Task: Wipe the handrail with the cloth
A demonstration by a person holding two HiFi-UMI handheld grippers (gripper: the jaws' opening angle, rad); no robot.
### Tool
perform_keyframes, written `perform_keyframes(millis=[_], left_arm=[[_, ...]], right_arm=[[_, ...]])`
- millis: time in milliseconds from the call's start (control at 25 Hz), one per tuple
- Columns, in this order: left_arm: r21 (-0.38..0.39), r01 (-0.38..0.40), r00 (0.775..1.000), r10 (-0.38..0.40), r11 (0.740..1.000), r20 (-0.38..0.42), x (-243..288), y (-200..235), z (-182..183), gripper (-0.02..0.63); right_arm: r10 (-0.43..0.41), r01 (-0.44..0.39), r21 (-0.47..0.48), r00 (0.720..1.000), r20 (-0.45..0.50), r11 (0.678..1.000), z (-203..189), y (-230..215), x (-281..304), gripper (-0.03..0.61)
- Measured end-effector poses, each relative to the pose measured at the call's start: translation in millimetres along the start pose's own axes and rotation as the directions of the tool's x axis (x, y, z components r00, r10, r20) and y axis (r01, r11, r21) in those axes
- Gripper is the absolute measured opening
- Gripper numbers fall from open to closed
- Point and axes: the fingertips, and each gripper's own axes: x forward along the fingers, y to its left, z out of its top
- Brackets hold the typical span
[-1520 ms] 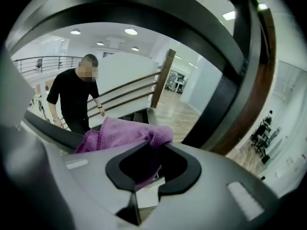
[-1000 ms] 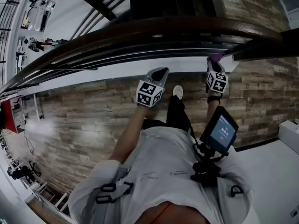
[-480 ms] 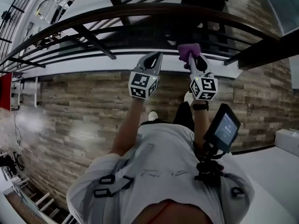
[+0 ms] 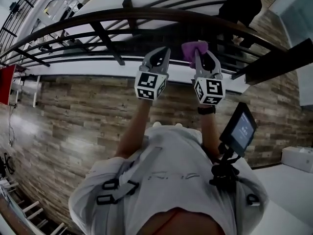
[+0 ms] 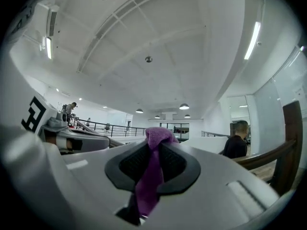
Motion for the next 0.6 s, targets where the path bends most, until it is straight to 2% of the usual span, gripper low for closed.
perform_keyframes(millis=[200,600], left_arm=[[0.021,-0.011,1.000,0.010,1.000,0.025,4,-5,16,0.000],[0.009,0.027,0.999,-0.028,1.000,0.032,17,-26,16,0.000]], right_arm=[[-0.030,0.032,-0.062,0.999,0.026,0.998,20,-14,0,0.057],[-0.032,0.031,-0.071,0.999,-0.006,0.997,10,-26,0,0.057]])
